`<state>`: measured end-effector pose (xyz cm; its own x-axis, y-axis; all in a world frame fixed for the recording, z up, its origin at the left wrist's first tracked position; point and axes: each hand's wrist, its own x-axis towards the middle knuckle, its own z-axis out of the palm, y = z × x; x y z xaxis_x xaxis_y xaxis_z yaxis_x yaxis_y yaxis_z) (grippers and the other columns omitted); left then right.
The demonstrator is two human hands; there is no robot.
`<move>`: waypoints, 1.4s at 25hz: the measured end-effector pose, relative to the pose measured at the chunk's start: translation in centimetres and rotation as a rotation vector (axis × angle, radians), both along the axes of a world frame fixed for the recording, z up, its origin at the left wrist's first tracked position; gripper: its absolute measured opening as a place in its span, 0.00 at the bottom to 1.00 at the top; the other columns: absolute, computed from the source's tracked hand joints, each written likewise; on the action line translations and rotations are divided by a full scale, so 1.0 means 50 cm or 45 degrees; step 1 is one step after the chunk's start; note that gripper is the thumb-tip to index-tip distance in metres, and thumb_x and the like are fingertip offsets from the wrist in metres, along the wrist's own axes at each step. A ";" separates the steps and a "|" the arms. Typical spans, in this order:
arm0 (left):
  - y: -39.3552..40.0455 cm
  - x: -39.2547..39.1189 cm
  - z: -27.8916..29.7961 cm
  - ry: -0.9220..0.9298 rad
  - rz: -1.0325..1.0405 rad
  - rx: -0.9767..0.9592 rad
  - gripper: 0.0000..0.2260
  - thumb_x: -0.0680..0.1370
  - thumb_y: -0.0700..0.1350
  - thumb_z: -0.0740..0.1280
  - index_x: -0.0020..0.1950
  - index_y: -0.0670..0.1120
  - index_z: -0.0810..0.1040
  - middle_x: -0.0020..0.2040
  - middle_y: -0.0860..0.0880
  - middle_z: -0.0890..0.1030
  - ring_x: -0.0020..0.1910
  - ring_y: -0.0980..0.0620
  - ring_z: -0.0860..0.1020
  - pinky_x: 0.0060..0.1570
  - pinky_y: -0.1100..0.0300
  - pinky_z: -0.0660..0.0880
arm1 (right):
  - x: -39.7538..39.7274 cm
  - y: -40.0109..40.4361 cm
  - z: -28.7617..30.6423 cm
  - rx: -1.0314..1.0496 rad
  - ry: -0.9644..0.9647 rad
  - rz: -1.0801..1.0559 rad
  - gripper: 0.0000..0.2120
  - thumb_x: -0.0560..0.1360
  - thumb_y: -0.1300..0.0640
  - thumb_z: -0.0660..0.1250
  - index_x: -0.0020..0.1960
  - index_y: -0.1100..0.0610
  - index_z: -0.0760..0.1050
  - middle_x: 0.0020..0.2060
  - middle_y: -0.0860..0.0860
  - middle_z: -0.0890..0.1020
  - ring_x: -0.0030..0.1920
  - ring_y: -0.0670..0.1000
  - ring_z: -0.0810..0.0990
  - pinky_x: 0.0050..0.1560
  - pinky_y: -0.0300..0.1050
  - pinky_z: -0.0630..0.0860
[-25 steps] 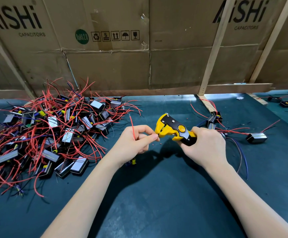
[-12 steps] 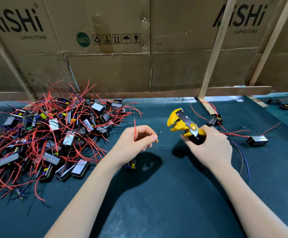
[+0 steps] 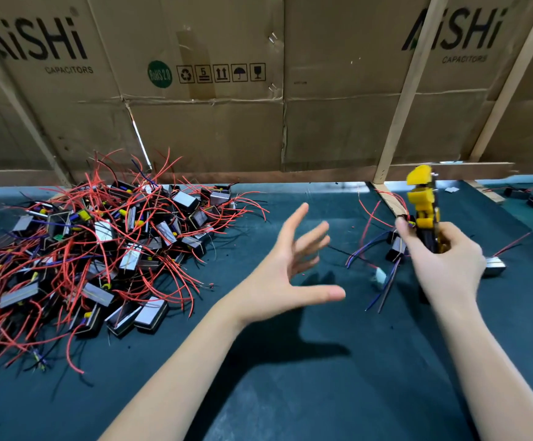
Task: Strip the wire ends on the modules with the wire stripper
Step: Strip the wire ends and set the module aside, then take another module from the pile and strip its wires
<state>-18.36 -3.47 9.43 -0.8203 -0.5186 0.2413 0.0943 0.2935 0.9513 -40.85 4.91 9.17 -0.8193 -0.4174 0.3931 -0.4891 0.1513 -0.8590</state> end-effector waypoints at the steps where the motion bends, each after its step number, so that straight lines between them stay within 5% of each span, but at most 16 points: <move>1: -0.001 0.005 -0.002 -0.084 -0.014 -0.095 0.42 0.73 0.39 0.74 0.79 0.53 0.51 0.72 0.52 0.72 0.70 0.56 0.71 0.69 0.58 0.69 | -0.002 0.001 0.003 -0.053 -0.043 -0.002 0.23 0.69 0.37 0.72 0.35 0.57 0.74 0.24 0.47 0.71 0.30 0.48 0.69 0.37 0.46 0.66; 6: -0.051 0.053 0.016 -0.032 0.503 -0.359 0.11 0.77 0.37 0.70 0.59 0.45 0.80 0.49 0.49 0.85 0.50 0.53 0.82 0.55 0.58 0.77 | 0.034 -0.004 0.013 -0.585 -0.629 0.667 0.17 0.70 0.42 0.72 0.39 0.56 0.78 0.32 0.50 0.80 0.33 0.51 0.79 0.41 0.46 0.77; 9: -0.094 0.091 0.018 -0.101 1.049 -0.480 0.07 0.76 0.36 0.69 0.48 0.47 0.83 0.43 0.53 0.84 0.44 0.56 0.81 0.49 0.61 0.75 | 0.068 -0.013 0.000 -0.476 -0.890 1.093 0.23 0.72 0.38 0.65 0.40 0.59 0.76 0.35 0.58 0.79 0.37 0.60 0.82 0.41 0.50 0.80; 12: -0.133 0.138 0.000 -0.449 1.332 -0.589 0.06 0.74 0.37 0.68 0.47 0.47 0.81 0.42 0.52 0.83 0.45 0.49 0.80 0.49 0.55 0.76 | 0.092 -0.032 -0.019 -0.260 -0.871 1.035 0.23 0.70 0.38 0.66 0.39 0.60 0.74 0.33 0.58 0.78 0.35 0.59 0.81 0.41 0.50 0.79; 17: -0.151 0.157 -0.022 -1.073 1.244 -0.867 0.16 0.75 0.38 0.66 0.63 0.44 0.77 0.58 0.44 0.77 0.61 0.42 0.73 0.55 0.48 0.74 | 0.059 -0.038 -0.042 -0.176 -0.291 0.493 0.25 0.71 0.34 0.68 0.37 0.57 0.73 0.33 0.58 0.78 0.38 0.59 0.77 0.46 0.54 0.74; 20: -0.152 0.150 -0.030 -1.202 1.203 -0.959 0.21 0.74 0.33 0.64 0.67 0.42 0.74 0.62 0.44 0.73 0.64 0.42 0.68 0.53 0.49 0.73 | 0.034 -0.036 -0.043 -0.189 -0.246 0.315 0.23 0.72 0.34 0.65 0.39 0.55 0.74 0.34 0.55 0.79 0.40 0.57 0.77 0.49 0.54 0.75; 25: -0.153 0.155 -0.028 -1.161 1.223 -0.918 0.17 0.72 0.29 0.62 0.59 0.41 0.77 0.58 0.44 0.72 0.59 0.41 0.70 0.46 0.48 0.74 | 0.042 -0.039 -0.026 -0.365 -0.709 0.866 0.25 0.73 0.35 0.63 0.41 0.59 0.74 0.33 0.56 0.79 0.35 0.58 0.81 0.39 0.49 0.80; 30: -0.148 0.160 -0.021 -1.023 1.197 -0.875 0.14 0.75 0.32 0.64 0.57 0.43 0.79 0.57 0.44 0.73 0.52 0.39 0.76 0.43 0.49 0.73 | 0.063 -0.036 -0.028 -0.125 -0.656 1.000 0.09 0.78 0.53 0.62 0.49 0.59 0.72 0.36 0.55 0.82 0.39 0.55 0.82 0.47 0.51 0.76; 35: -0.145 0.168 -0.009 -1.028 1.109 -0.792 0.09 0.73 0.42 0.67 0.50 0.48 0.83 0.53 0.48 0.75 0.53 0.43 0.77 0.48 0.53 0.75 | 0.049 -0.010 -0.016 0.093 -0.588 1.203 0.22 0.70 0.44 0.66 0.60 0.54 0.78 0.56 0.51 0.84 0.57 0.51 0.82 0.59 0.49 0.73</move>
